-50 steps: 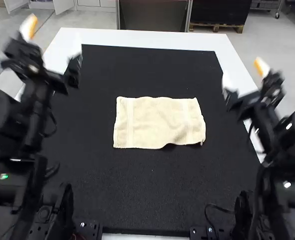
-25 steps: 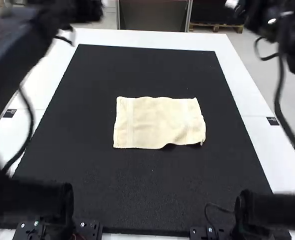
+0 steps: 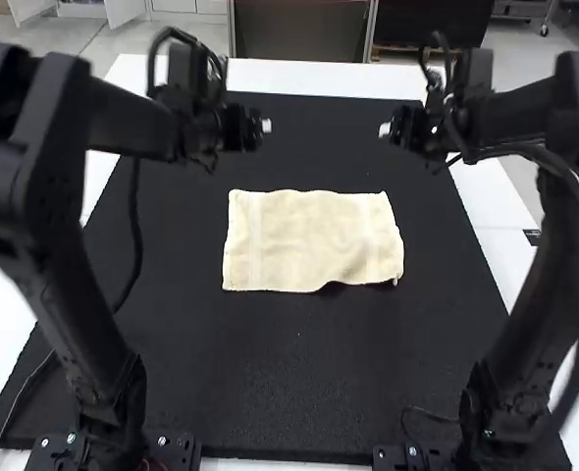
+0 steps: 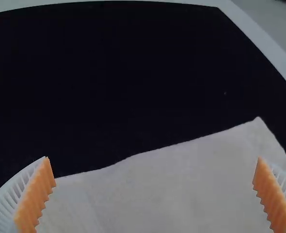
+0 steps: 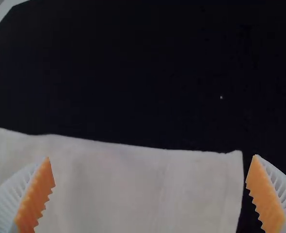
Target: Fold the towel.
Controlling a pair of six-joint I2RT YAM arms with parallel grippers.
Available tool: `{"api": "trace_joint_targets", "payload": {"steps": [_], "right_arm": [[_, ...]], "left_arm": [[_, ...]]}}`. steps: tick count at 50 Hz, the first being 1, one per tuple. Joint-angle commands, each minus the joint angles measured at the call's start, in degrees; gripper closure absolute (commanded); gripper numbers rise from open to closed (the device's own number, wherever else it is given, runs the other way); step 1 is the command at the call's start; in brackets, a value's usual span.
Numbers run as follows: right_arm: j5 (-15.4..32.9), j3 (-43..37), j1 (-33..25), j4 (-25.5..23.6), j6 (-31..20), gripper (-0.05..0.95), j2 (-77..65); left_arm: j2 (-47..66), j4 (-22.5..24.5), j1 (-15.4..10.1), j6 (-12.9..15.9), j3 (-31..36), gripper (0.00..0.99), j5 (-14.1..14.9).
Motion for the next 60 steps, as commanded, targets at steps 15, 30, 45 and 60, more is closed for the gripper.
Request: {"api": "trace_joint_targets", "payload": {"steps": [15,30,45,60], "right_arm": [[4.2,6.5,1.6,2.6,-10.6,-0.02,16.1],[5.4,12.0,1.7,8.3,-12.5,-0.02,25.3],[5.5,18.9,1.7,6.8,-13.3,-0.02,32.4],[4.9,16.0,1.8,6.4,-14.6,-0.02,32.8]], "left_arm": [[18.5,4.5,0.5,1.4,8.3,0.039,0.1],[27.0,6.7,2.6,2.4,13.5,0.062,-0.2],[35.2,4.1,3.2,2.9,20.5,0.062,-0.3],[36.4,-1.2,4.5,7.8,20.5,0.084,-15.7]]}}
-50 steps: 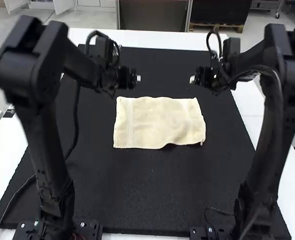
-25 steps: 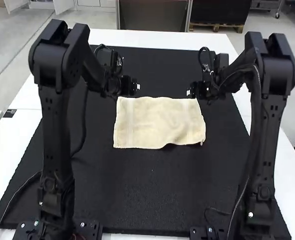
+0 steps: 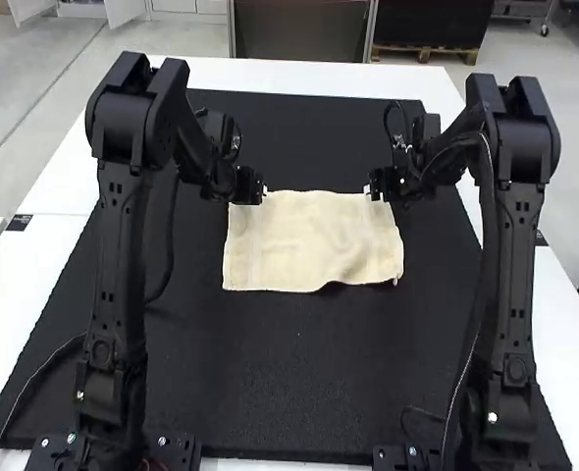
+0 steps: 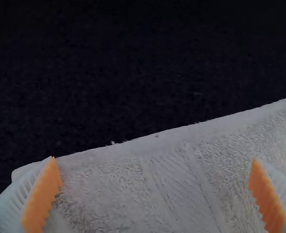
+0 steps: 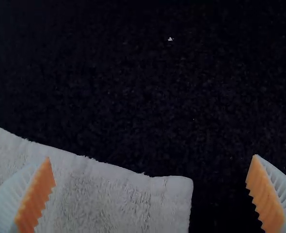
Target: Fold the towel.
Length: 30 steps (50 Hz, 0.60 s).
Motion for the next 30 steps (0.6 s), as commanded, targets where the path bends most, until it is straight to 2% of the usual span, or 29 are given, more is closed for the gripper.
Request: {"api": "trace_joint_targets", "payload": {"steps": [1,5,8,10,15,30], "right_arm": [[-0.2,-1.5,0.8,0.3,-1.3,-0.02,0.0],[-0.4,-2.5,0.8,0.4,-1.5,-0.02,0.0],[-0.4,-3.0,1.0,0.5,-1.6,-0.02,-0.3],[-0.4,-3.5,1.1,0.6,-1.6,-0.02,-0.3],[-0.5,-4.2,1.2,0.5,-2.0,-0.02,-0.3],[-0.5,-4.1,1.3,0.8,-1.4,0.00,0.8]], "left_arm": [[-1.0,1.1,1.0,3.8,0.3,0.084,-9.9],[-2.0,2.8,1.0,4.9,0.4,0.082,-11.2],[-2.9,3.9,0.7,7.5,0.6,0.082,-11.4],[-3.5,4.8,-0.1,8.2,0.9,0.082,-11.4],[-3.8,5.6,-1.8,7.6,1.6,0.084,-11.4],[-2.1,-0.1,-0.5,5.6,0.0,0.087,-11.4]]}}
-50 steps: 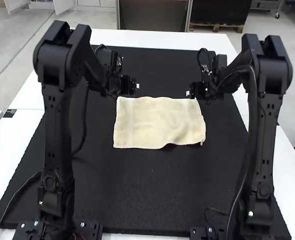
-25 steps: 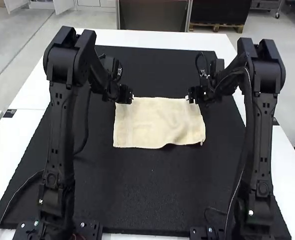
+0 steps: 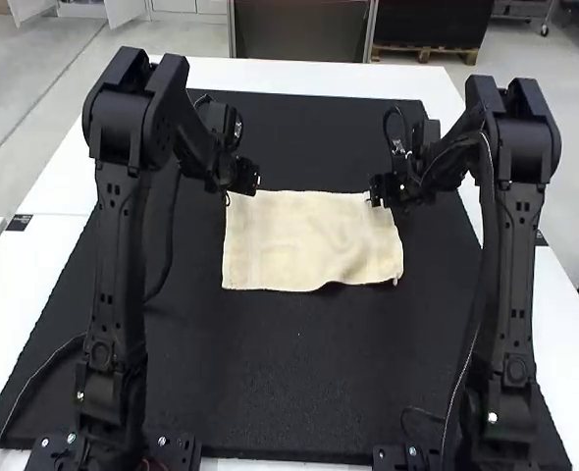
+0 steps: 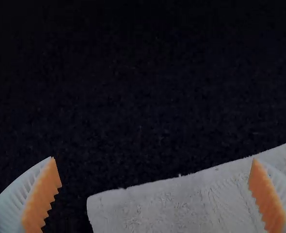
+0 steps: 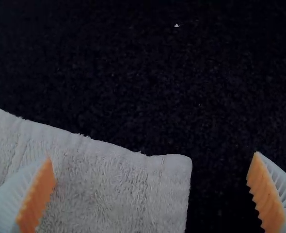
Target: Fold the towel.
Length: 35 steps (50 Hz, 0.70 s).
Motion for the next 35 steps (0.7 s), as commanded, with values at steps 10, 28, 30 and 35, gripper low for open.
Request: {"api": "trace_joint_targets", "payload": {"steps": [10,28,30,35], "right_arm": [[-0.7,-1.6,1.5,-1.5,1.1,0.36,1.1],[-2.7,-1.8,1.1,-1.5,1.3,0.69,1.2],[-2.9,-1.8,1.1,-1.5,1.3,0.69,1.2],[-3.4,-1.8,1.3,-1.5,1.1,0.70,1.1]], "left_arm": [[-0.1,-2.2,2.5,-0.6,-1.1,0.179,-1.3],[3.3,-2.5,2.7,-3.8,-0.5,0.362,0.0],[3.7,-2.6,2.6,-3.8,-0.5,0.364,0.0],[4.1,-2.8,2.6,-3.7,-0.5,0.403,0.0]]}}
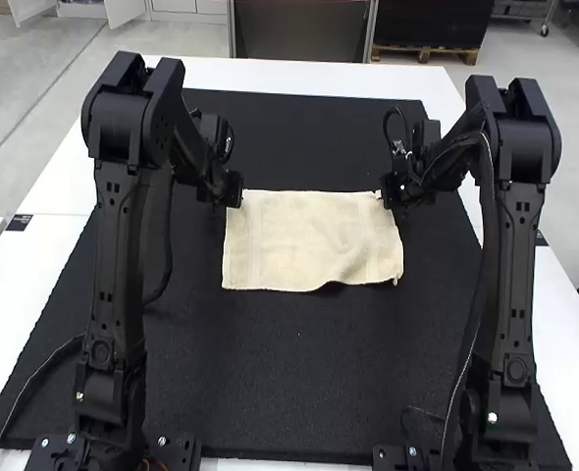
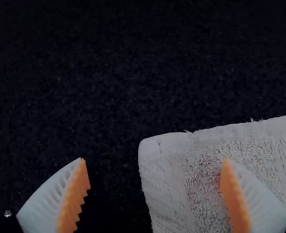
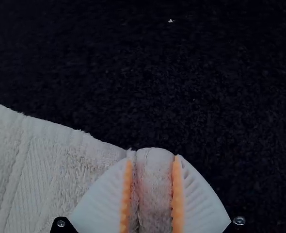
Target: Fold the towel.
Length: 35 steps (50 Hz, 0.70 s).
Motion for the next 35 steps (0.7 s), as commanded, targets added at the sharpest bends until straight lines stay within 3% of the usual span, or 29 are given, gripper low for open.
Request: {"api": "trace_joint_targets", "payload": {"steps": [1,7,17,26,35], "right_arm": [[-3.9,-1.8,1.3,-1.3,0.5,0.72,0.9],[-4.0,-1.8,1.3,-1.3,0.5,0.77,0.8],[-4.4,-1.9,1.2,-1.4,0.8,0.88,0.6],[-5.8,-2.3,1.0,-1.3,1.4,0.90,-0.8],[-6.9,-2.9,0.9,-0.5,1.5,0.91,-3.6]], "left_arm": [[2.0,-0.5,0.1,-0.8,0.2,0.461,0.4],[2.0,-0.2,0.0,-0.8,0.3,0.757,0.4],[2.0,-1.0,-0.2,-0.8,1.1,0.802,0.4],[1.7,-0.8,-0.2,-1.8,1.8,0.970,0.4],[0.8,-0.9,-0.2,-2.2,3.1,0.970,0.4]]}}
